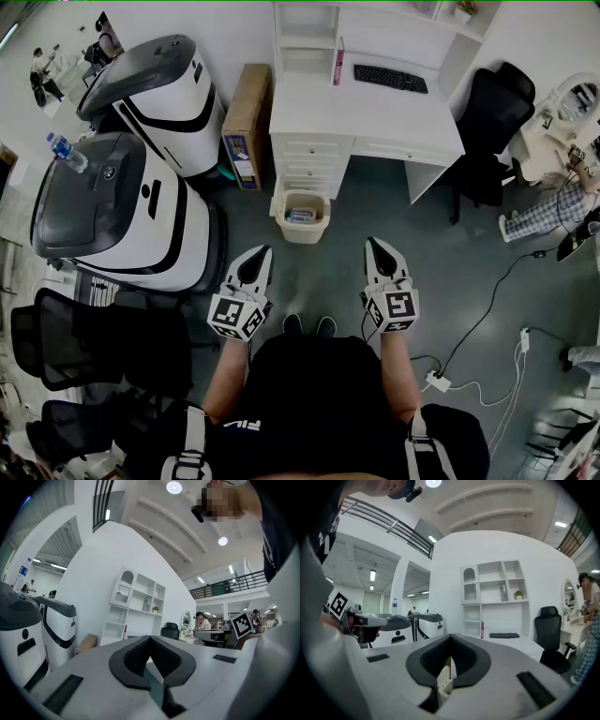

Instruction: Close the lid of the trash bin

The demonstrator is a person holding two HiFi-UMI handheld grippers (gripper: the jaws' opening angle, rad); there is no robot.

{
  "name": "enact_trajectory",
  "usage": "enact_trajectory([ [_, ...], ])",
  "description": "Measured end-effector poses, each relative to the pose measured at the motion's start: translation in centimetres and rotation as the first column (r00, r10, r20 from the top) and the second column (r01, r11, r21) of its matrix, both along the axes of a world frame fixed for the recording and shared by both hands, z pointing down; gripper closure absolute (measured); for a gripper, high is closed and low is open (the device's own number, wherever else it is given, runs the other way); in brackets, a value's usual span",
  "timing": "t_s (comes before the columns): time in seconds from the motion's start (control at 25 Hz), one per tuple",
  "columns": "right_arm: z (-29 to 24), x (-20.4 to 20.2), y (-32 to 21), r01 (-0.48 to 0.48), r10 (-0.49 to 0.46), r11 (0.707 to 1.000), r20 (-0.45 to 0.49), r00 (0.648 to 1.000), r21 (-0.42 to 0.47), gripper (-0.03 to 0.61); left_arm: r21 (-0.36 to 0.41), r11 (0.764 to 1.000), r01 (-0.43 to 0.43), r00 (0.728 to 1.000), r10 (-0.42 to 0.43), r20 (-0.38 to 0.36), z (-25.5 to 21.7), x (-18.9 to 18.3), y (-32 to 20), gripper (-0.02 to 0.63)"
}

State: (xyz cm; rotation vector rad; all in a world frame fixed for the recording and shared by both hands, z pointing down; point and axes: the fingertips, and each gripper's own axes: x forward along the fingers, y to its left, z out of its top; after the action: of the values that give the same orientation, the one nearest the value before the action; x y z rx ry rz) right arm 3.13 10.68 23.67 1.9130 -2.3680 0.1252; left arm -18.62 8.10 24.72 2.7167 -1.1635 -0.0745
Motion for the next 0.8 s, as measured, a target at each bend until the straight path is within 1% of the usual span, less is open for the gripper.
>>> enact_trajectory([
  [0.24,0.0,-0.2,0.6,0.002,-0.003,1.000,-0.038,0.999,-0.009,0.575,0.002,1.000,-0.009,1.000,0.009,0.000,-0.3,0.1,0.1,0.611],
  [0.4,0.1,-0.2,0.7,-0.005,0.004,1.000,-0.042,0.999,-0.013,0.575,0.005,1.000,-0.026,1.000,0.026,0.001,-0.4,0.3,0.0,0.611],
  [0.64,-0.1,-0.1,0.9,0.003,-0.003,1.000,-0.055,0.998,0.005,0.575,0.000,0.999,-0.032,0.999,0.032,0.007,0.2,0.7,0.0,0.611],
  [0.8,0.2,0.6,1.2,0.001,-0.001,1.000,-0.015,1.000,0.009,0.574,0.010,1.000,0.005,1.000,-0.006,0.008,0.0,1.0,0.4,0.611],
])
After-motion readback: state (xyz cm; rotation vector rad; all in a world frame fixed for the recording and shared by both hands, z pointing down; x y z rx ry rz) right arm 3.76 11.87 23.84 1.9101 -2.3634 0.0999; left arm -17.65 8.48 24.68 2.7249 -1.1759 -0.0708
